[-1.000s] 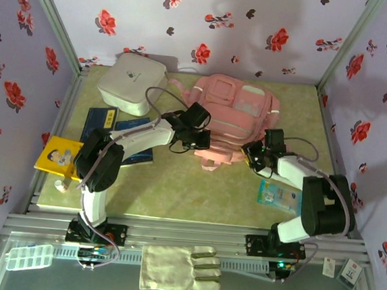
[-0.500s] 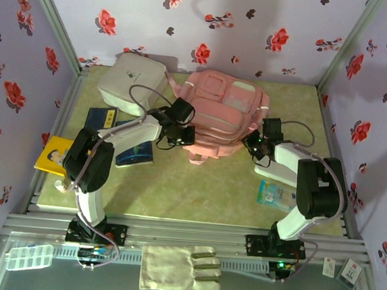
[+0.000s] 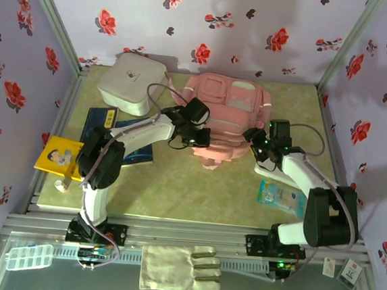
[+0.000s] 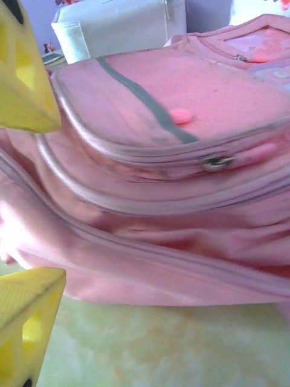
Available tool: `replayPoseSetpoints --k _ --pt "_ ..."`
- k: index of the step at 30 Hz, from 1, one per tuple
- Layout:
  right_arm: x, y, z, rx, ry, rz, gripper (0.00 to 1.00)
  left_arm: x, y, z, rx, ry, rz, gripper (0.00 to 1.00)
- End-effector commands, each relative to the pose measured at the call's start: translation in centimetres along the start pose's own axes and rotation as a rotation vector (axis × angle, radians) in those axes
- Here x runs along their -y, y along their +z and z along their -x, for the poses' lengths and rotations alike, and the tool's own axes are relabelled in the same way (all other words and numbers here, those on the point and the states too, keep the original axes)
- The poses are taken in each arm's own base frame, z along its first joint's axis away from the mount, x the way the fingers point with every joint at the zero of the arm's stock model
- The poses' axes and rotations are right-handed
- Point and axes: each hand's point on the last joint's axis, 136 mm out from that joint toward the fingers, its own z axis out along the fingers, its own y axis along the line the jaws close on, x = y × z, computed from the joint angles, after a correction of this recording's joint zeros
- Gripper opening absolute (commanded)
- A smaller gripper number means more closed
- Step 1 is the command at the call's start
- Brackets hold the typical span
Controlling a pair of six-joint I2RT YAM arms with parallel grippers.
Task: Pack the student bag
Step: Unzip the student bag at the center of the table.
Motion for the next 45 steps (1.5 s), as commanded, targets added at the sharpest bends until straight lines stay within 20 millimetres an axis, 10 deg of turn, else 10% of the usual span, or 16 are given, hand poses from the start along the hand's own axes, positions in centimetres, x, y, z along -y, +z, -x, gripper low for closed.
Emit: replayPoseSetpoints --k 1,11,16,24,45 --pt "2.9 -0.8 -2.3 -0.039 0.147 -0.078 0.67 3.4 0.6 0.2 -0.013 0.035 -0.081 0.04" --pt "2.8 0.4 -6.5 -0.139 0.238 -0.039 0.68 4.7 2.1 -0.3 -0.04 0.033 -0.097 0.04" --pt "3.7 1.5 -6.2 -0.124 0.221 -0.069 0.47 3.5 2.0 -0.9 -0.048 0.044 -0.063 0.05" --pt "5.6 1.7 -4.2 -0.027 0.147 -0.174 0.18 -0.7 1.4 -1.0 -0.031 0.024 0.018 0.05" --pt "8.2 0.1 -0.3 0.101 0.017 -0.326 0.04 -10.8 -0.6 4.4 0.089 0.122 0.093 0.05"
